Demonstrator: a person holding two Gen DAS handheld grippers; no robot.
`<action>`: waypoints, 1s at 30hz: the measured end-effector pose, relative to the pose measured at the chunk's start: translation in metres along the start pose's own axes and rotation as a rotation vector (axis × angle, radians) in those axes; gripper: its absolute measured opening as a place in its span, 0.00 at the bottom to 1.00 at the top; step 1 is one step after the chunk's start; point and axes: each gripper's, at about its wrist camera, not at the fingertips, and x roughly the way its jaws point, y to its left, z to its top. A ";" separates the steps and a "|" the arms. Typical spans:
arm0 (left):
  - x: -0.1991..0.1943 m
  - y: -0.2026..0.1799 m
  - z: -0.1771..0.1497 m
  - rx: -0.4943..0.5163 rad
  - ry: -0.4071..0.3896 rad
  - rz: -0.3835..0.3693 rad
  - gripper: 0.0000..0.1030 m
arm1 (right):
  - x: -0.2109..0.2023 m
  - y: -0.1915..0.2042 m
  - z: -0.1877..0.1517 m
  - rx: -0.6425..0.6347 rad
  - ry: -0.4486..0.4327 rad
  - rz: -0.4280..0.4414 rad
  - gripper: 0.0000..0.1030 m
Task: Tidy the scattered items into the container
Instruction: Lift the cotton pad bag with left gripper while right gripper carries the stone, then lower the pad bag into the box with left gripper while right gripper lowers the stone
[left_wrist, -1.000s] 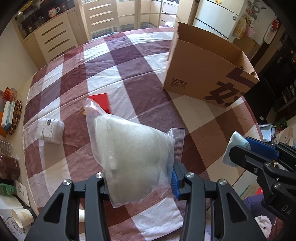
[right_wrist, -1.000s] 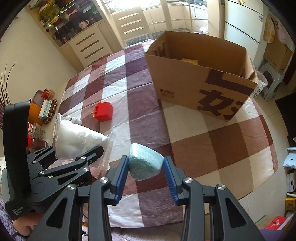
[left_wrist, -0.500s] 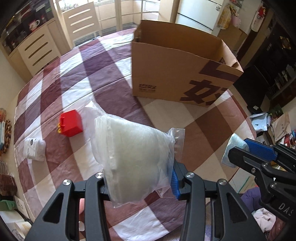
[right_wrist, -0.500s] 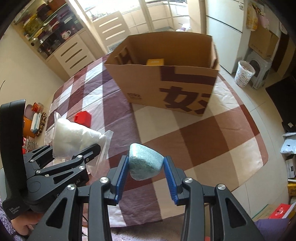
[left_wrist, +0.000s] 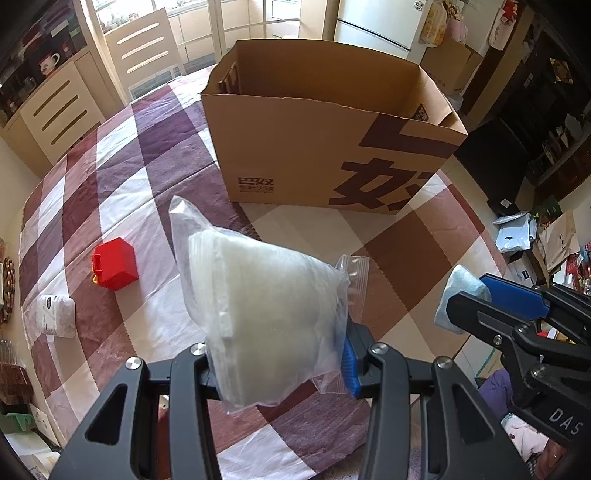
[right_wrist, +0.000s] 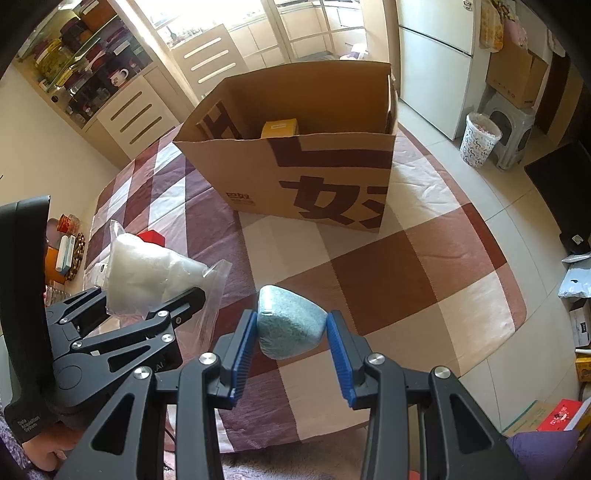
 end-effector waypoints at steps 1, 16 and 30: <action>0.001 -0.001 0.001 0.002 0.001 0.000 0.44 | 0.000 -0.002 0.001 0.002 0.000 0.001 0.38; 0.008 -0.020 0.017 0.032 0.009 -0.011 0.44 | -0.001 -0.018 0.014 0.017 -0.007 -0.001 0.38; -0.019 -0.018 0.068 0.027 -0.063 -0.034 0.44 | -0.027 -0.017 0.062 -0.018 -0.095 0.019 0.38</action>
